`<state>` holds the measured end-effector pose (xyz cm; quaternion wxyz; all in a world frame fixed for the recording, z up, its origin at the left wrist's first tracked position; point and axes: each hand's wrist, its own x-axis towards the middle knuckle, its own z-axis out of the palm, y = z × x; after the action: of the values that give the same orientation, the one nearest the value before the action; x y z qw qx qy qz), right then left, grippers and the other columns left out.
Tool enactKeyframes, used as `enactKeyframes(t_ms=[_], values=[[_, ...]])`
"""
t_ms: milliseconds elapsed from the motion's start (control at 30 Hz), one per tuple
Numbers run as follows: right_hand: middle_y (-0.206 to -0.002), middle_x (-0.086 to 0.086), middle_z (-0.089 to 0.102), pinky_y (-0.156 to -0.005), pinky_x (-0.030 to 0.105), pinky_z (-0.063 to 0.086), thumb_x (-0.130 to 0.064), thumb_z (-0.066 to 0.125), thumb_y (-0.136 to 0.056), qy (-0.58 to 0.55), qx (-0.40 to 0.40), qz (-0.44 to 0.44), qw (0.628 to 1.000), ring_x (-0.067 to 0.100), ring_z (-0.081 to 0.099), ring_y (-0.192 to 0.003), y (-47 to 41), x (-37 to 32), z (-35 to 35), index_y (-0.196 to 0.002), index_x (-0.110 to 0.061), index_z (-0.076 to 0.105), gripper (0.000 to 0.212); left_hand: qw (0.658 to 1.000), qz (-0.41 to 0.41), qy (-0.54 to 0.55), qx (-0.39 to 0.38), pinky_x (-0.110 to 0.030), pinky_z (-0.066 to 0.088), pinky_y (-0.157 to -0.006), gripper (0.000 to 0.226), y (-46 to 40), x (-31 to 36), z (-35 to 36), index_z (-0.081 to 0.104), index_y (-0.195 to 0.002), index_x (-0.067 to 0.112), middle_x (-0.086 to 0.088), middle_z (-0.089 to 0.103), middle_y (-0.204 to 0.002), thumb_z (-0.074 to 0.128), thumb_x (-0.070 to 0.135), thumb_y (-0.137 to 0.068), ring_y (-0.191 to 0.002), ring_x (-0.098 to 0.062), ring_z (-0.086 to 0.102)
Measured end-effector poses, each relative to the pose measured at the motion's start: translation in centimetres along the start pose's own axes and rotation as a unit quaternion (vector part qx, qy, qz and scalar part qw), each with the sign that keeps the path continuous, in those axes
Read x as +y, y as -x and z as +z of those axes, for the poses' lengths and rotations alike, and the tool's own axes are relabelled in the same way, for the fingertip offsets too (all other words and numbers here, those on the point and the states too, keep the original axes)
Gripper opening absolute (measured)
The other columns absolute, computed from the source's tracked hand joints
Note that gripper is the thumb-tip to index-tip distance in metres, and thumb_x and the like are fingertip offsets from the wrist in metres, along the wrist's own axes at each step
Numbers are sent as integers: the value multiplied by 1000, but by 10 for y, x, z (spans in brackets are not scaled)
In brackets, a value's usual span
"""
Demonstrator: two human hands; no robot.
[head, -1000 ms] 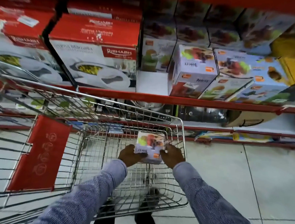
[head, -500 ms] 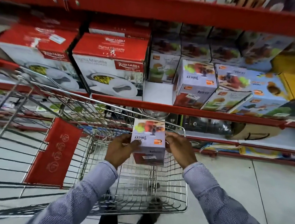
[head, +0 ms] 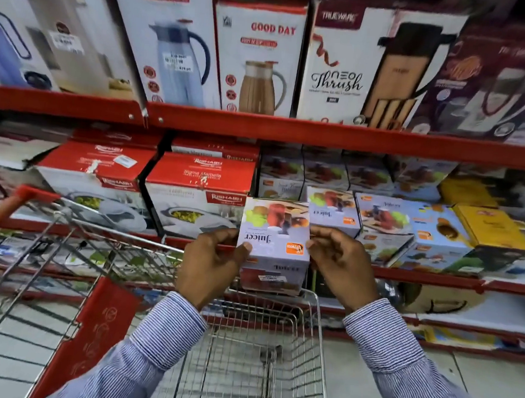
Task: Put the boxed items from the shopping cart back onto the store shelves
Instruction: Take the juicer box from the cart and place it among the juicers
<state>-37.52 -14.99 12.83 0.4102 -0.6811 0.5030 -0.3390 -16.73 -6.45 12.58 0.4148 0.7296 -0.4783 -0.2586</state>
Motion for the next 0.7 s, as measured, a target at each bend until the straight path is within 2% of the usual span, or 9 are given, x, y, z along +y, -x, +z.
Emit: enactKeyframes(t_ms=[67,100,200,233,300,367,433,567,700], values=[[-100,-2,73,-84,37,59,-22,69,-84,-6,5,1,1000,12,68,-92,-8,1,-2,-111,-19,67,27,1000,11,-16,12,-7,52,-56,36,-8,3,4,67,-121,21,4,76,-103,67,30,-86,-65,8,66],[-100,-2,73,-84,38,59,-21,69,-84,-12,8,4,1000,13,68,-92,-12,1,-2,-110,-20,67,26,1000,12,-17,19,-4,48,-52,38,-12,4,7,65,-123,22,2,77,-103,67,29,-86,-62,7,65],[-102,-4,72,-84,38,59,-18,69,-84,-16,15,13,1000,13,69,-90,-25,4,-1,-107,-24,66,24,998,20,-21,49,3,43,-54,40,-21,4,18,64,-126,21,-4,76,-107,68,24,-86,-74,-9,69],[-103,-4,72,-84,37,58,-16,69,-84,-16,15,17,1000,12,69,-90,-30,6,0,-107,-25,65,25,998,21,-20,58,4,41,-54,40,-24,3,22,64,-126,20,-6,75,-109,68,22,-87,-72,-10,66],[-104,-2,72,-84,35,58,-15,69,-84,-14,21,27,999,12,68,-92,-41,11,3,-105,-26,65,25,997,21,-15,72,3,41,-57,39,-29,1,30,63,-127,18,-8,73,-112,67,17,-87,-69,-10,64],[-101,-2,72,-83,30,56,-14,70,-83,-13,28,34,999,10,67,-93,-51,18,6,-104,-25,66,24,997,14,2,81,0,38,-73,39,-34,-3,40,64,-126,17,-7,71,-117,66,13,-88,-88,-10,65],[-99,-3,72,-80,22,53,-12,70,-82,-11,30,46,998,9,66,-94,-60,24,11,-103,-23,67,23,996,-5,16,85,-2,34,-79,38,-41,-8,49,64,-126,17,-6,70,-120,64,11,-88,-101,-9,62],[-92,-5,71,-87,28,54,-9,70,-81,-1,36,68,997,3,65,-84,-76,33,20,-100,-22,68,23,996,-14,20,91,-8,40,-86,38,-57,-18,63,63,-127,20,-3,71,-118,61,10,-90,-99,-3,56],[-91,-2,68,-82,22,48,-8,69,-82,39,31,76,996,6,62,-78,-88,35,25,-103,-17,69,23,996,-15,29,87,-26,48,-95,37,-71,-24,72,63,-125,17,-3,73,-115,60,6,-90,-103,-13,66]])
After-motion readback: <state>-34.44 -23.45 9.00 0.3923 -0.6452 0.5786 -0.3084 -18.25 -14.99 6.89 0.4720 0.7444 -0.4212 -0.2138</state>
